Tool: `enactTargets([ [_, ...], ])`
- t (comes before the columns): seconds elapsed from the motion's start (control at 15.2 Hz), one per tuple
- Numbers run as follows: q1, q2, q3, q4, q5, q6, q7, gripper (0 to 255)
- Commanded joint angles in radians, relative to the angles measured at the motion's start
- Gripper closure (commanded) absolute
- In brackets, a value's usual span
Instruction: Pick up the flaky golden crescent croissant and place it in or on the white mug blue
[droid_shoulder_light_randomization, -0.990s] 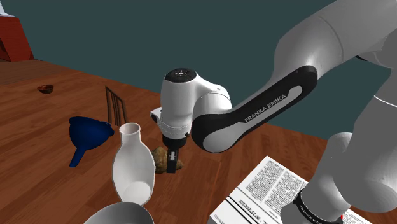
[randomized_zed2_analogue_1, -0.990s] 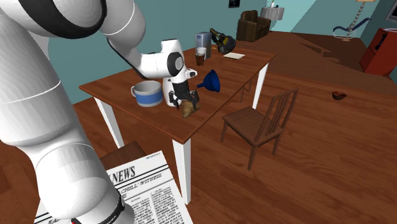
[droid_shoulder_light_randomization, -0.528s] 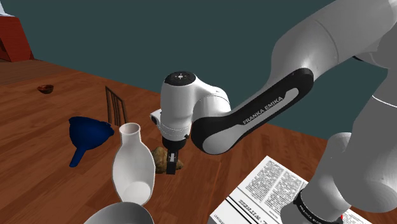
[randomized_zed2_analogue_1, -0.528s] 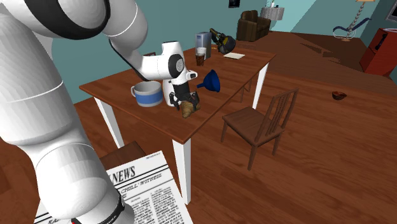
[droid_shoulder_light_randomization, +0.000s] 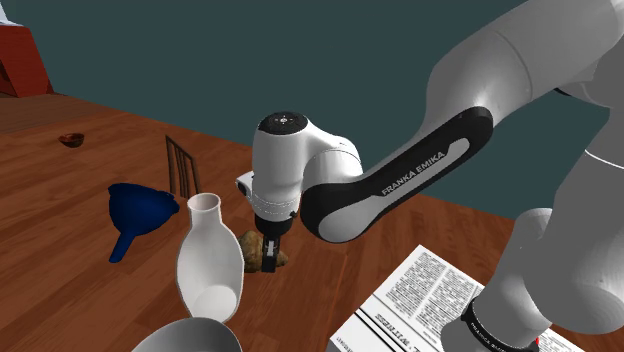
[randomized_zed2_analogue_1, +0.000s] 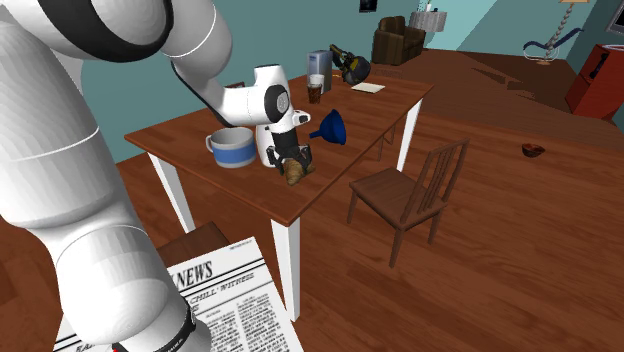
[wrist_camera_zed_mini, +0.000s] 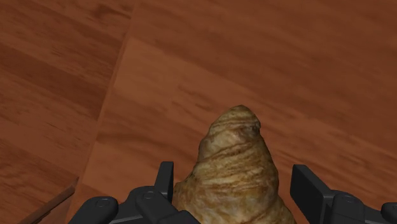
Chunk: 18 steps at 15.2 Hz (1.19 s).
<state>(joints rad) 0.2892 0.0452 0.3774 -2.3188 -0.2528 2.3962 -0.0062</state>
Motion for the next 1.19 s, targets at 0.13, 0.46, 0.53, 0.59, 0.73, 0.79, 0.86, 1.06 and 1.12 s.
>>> enactTargets([
  [0.13, 0.0, 0.0, 0.0, -0.001, 0.0, 0.001, 0.0, 255],
  [0.46, 0.0, -0.047, 0.003, 0.021, 0.04, -0.06, -0.035, 255],
  [0.53, 0.0, -0.056, 0.003, 0.026, 0.047, -0.073, -0.041, 255],
  [0.59, 0.0, -0.065, 0.003, 0.031, 0.054, -0.085, -0.048, 255],
  [0.73, 0.001, -0.081, 0.003, 0.042, 0.066, -0.111, -0.059, 255],
  [0.79, 0.001, -0.089, 0.003, 0.048, 0.072, -0.123, -0.065, 255],
  [0.86, 0.001, -0.097, 0.002, 0.054, 0.078, -0.136, -0.07, 255],
  [1.06, 0.002, -0.118, 0.001, 0.074, 0.093, -0.175, -0.086, 255],
  [1.12, 0.002, -0.125, 0.0, 0.081, 0.098, -0.188, -0.09, 255],
])
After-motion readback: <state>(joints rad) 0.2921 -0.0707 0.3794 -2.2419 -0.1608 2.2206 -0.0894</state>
